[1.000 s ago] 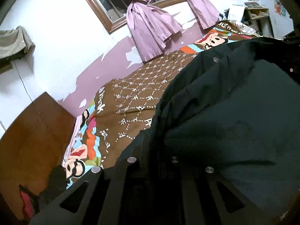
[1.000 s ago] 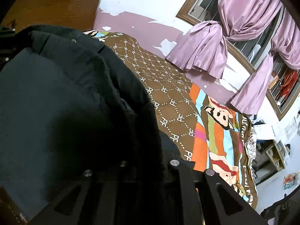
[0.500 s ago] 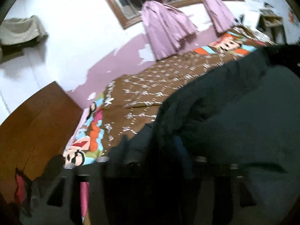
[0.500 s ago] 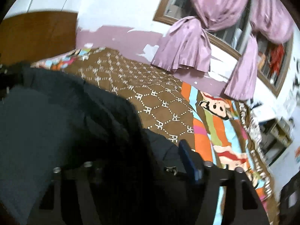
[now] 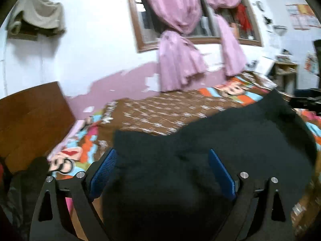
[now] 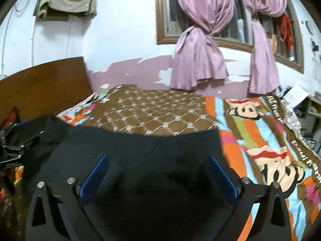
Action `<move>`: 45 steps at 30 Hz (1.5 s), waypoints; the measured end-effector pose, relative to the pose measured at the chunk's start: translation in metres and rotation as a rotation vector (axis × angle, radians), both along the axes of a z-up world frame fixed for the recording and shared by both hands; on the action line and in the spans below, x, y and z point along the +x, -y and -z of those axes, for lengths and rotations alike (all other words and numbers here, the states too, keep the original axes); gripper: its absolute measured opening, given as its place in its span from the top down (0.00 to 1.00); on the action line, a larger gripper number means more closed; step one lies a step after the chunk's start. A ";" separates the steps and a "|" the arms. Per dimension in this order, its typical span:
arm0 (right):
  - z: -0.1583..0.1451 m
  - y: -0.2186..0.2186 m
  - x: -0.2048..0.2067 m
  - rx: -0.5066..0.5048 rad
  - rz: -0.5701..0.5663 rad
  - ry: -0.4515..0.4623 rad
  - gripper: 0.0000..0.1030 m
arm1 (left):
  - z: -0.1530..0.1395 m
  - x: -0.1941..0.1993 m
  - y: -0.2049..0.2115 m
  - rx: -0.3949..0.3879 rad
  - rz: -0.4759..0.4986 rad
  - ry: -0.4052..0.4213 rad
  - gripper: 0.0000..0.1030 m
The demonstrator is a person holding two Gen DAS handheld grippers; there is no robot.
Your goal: Fold large clothes
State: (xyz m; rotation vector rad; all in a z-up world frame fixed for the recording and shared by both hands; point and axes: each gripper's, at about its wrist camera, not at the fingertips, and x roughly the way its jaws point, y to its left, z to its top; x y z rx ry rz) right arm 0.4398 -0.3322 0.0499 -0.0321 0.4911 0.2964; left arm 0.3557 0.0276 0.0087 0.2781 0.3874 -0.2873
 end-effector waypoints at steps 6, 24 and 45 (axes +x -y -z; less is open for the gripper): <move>0.037 -0.016 -0.028 -0.048 -0.126 -0.128 0.03 | 0.019 -0.023 0.024 0.020 0.206 -0.133 0.13; 0.076 -0.047 0.020 -0.071 -0.189 -0.202 0.00 | 0.045 0.049 0.056 0.042 0.165 -0.344 0.01; 0.089 -0.050 0.118 -0.100 -0.050 -0.283 0.00 | 0.050 0.150 0.024 -0.085 -0.069 -0.417 0.01</move>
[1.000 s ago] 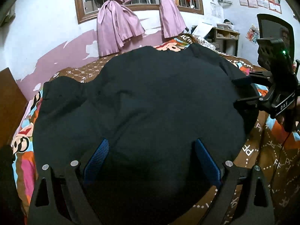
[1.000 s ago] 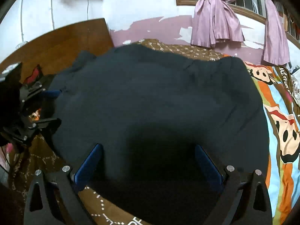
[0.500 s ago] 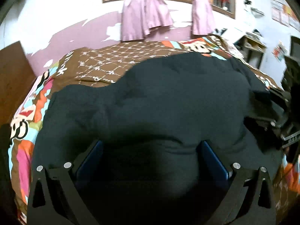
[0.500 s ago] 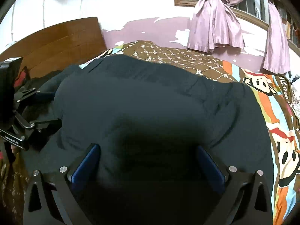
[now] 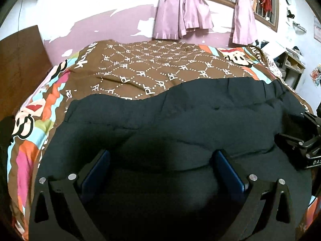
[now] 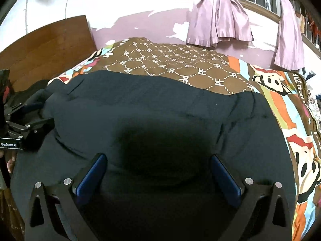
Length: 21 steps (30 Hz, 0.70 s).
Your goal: Fold large clothes
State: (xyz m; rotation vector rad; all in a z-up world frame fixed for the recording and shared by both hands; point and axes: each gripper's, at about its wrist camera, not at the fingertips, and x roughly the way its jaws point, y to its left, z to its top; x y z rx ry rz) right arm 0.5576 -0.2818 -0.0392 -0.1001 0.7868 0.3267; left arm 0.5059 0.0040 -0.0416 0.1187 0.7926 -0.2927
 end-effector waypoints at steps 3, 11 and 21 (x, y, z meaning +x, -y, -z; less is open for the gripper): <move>0.003 0.004 0.013 0.012 0.019 -0.021 0.00 | 0.002 0.006 -0.004 -0.026 -0.004 -0.010 0.01; 0.014 0.014 0.019 0.071 0.031 -0.073 0.00 | 0.005 0.006 -0.008 -0.072 0.008 -0.022 0.01; 0.022 0.014 0.012 0.101 0.021 -0.060 0.00 | 0.008 -0.003 -0.007 -0.082 0.018 0.024 0.01</move>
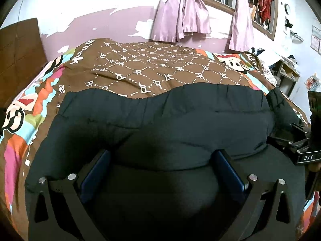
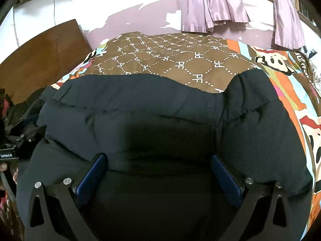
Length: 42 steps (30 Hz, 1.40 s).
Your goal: Fold large clothes
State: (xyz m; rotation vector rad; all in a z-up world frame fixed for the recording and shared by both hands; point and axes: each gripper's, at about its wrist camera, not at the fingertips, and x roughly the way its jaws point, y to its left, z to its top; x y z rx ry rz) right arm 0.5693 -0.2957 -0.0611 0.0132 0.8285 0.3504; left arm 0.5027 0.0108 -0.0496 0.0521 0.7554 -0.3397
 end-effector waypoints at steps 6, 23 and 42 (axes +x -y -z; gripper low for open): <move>0.002 0.000 0.000 0.005 0.000 0.003 0.00 | 0.002 -0.002 0.001 0.002 0.001 0.007 0.01; -0.022 0.016 -0.041 -0.007 -0.023 0.151 0.00 | -0.018 -0.028 -0.017 -0.028 -0.034 0.094 0.01; 0.015 0.144 -0.047 0.195 0.132 -0.092 0.00 | 0.021 -0.034 -0.157 -0.363 -0.117 -0.270 0.01</move>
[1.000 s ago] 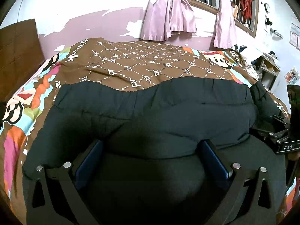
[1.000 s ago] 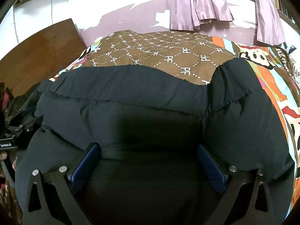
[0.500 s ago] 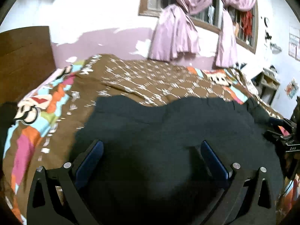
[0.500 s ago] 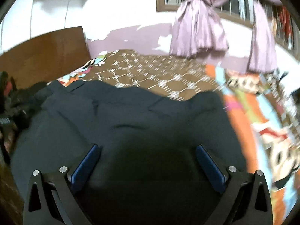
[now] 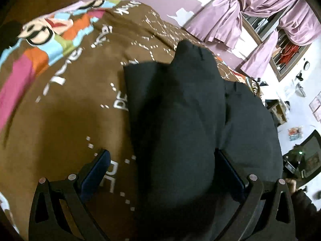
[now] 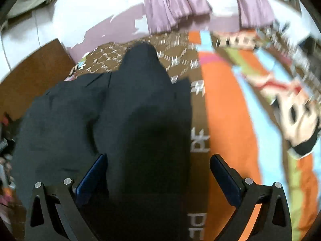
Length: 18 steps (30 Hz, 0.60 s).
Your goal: Fold large clothes
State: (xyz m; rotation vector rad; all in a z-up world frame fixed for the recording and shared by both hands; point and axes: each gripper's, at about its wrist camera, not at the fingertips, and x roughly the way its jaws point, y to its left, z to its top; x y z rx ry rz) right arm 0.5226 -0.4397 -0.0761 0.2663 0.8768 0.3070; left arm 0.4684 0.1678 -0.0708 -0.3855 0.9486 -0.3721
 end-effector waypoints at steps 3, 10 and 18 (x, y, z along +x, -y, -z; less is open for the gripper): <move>0.015 0.017 0.003 0.169 0.019 -0.060 0.00 | 0.004 0.004 0.000 -0.037 0.039 -0.032 0.01; 0.011 0.011 0.000 0.197 -0.047 -0.115 0.00 | 0.002 0.009 -0.011 -0.108 0.062 -0.037 0.02; 0.006 -0.012 -0.004 0.197 -0.085 -0.182 0.00 | -0.002 0.010 -0.002 -0.167 0.112 -0.054 0.11</move>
